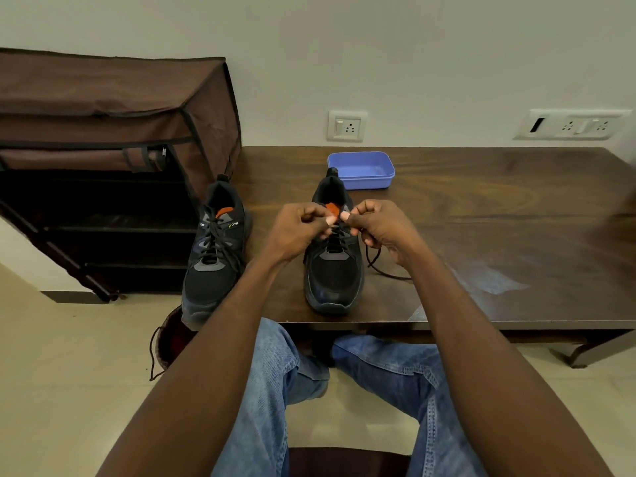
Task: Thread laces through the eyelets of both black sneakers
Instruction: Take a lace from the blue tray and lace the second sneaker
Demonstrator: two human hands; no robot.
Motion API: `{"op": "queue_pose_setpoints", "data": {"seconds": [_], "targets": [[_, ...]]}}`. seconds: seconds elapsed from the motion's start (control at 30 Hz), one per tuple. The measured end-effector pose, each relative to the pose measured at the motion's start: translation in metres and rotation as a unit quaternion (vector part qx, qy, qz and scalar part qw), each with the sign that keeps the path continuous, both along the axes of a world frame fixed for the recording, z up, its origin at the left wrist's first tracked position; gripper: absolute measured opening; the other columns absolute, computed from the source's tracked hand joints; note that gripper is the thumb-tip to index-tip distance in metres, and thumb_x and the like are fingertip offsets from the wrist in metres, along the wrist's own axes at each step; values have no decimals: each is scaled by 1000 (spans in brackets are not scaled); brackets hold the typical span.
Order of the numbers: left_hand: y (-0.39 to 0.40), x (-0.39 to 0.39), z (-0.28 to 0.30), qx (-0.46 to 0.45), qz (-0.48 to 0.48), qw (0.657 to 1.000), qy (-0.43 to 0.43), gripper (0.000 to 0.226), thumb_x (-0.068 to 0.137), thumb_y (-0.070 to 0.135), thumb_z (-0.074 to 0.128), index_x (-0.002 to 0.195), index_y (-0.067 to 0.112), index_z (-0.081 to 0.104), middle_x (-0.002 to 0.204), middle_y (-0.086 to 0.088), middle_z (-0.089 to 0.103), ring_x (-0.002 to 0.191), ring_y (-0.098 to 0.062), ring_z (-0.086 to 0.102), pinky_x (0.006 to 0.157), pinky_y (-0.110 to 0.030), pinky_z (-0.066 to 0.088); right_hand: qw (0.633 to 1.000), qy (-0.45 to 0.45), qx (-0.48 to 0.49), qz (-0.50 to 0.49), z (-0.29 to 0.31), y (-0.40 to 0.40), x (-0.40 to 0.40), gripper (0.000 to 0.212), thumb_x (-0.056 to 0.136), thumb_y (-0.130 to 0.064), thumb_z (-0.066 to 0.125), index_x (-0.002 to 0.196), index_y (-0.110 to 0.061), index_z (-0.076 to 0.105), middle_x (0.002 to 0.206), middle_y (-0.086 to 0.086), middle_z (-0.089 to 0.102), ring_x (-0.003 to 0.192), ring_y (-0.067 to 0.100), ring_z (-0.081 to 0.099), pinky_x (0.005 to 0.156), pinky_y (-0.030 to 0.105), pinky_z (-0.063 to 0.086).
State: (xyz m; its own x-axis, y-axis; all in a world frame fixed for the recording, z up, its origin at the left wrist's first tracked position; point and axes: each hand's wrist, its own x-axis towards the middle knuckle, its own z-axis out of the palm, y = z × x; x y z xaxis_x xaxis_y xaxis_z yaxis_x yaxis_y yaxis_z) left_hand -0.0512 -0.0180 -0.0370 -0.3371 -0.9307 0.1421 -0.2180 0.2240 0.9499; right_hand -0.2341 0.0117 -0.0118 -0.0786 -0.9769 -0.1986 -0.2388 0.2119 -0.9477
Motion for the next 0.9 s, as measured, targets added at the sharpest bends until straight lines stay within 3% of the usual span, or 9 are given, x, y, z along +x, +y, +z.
{"op": "queue_pose_setpoints", "data": {"seconds": [0.1, 0.23, 0.4, 0.5, 0.57, 0.63, 0.7, 0.77, 0.9], "targets": [[-6, 3, -3, -10, 139, 990, -20, 17, 97, 12, 61, 84, 23, 65, 75, 3, 64, 63, -6, 56, 58, -22, 46, 1000, -9, 10, -18, 1, -3, -11, 9, 96, -10, 62, 89, -10, 67, 69, 1, 64, 49, 7, 48, 48, 20, 36], [-8, 8, -3, -19, 280, 957, -69, 13, 97, 14, 58, 87, 20, 63, 77, 8, 60, 69, -5, 54, 57, -9, 40, 999, -12, 21, -23, -1, -6, -17, 19, 96, 5, 52, 95, -4, 68, 78, 7, 69, 57, 9, 58, 52, 20, 46], [-6, 7, -5, 1, 329, 924, -195, 13, 95, 13, 52, 97, 17, 64, 92, 2, 63, 83, -17, 57, 73, -32, 41, 983, 161, 46, -76, -14, -10, -9, 11, 96, -11, 64, 90, -2, 69, 72, 9, 70, 54, 13, 62, 50, 24, 48], [-4, 8, -9, 4, 348, 901, -258, 13, 89, 10, 55, 93, 14, 67, 94, -2, 65, 87, -25, 60, 75, -38, 48, 985, 148, 61, -61, -13, -13, -5, 18, 100, -1, 52, 93, 0, 69, 72, 9, 65, 57, 13, 59, 54, 23, 49], [-5, 8, -10, -47, 330, 902, -275, 11, 85, 10, 61, 88, 14, 71, 99, -5, 67, 96, -26, 62, 80, -41, 52, 993, 88, 75, -36, -9, -12, -4, 23, 100, 7, 41, 99, 2, 64, 74, 12, 63, 59, 15, 60, 53, 21, 51], [-7, 6, -9, -89, 259, 937, -219, 17, 87, 15, 68, 103, 15, 73, 114, -4, 66, 107, -20, 59, 93, -36, 50, 996, 46, 71, -28, -6, -10, -3, 17, 101, 7, 42, 101, 1, 58, 76, 14, 66, 58, 18, 63, 49, 21, 52], [-2, -3, -5, -46, 138, 983, -112, 27, 90, 14, 70, 117, 16, 69, 116, -2, 68, 103, -13, 63, 89, -26, 52, 998, 28, 55, -24, -7, -9, -1, 9, 101, 2, 49, 101, 0, 57, 78, 15, 69, 57, 18, 65, 47, 22, 51], [3, -13, -4, -1, 39, 995, -87, 31, 91, 9, 69, 122, 12, 67, 115, -4, 70, 98, -8, 65, 87, -17, 53, 999, 14, 40, -20, -8, -9, -1, 7, 100, -1, 53, 102, -1, 60, 78, 14, 70, 56, 17, 64, 47, 21, 50], [3, -19, -6, 39, 13, 995, -89, 19, 92, 10, 68, 111, 11, 72, 105, -5, 72, 99, -16, 69, 92, -32, 56, 997, 45, 48, -33, -13, -11, 1, 11, 98, -12, 62, 103, -4, 67, 80, 8, 68, 54, 9, 59, 50, 20, 43]]}}
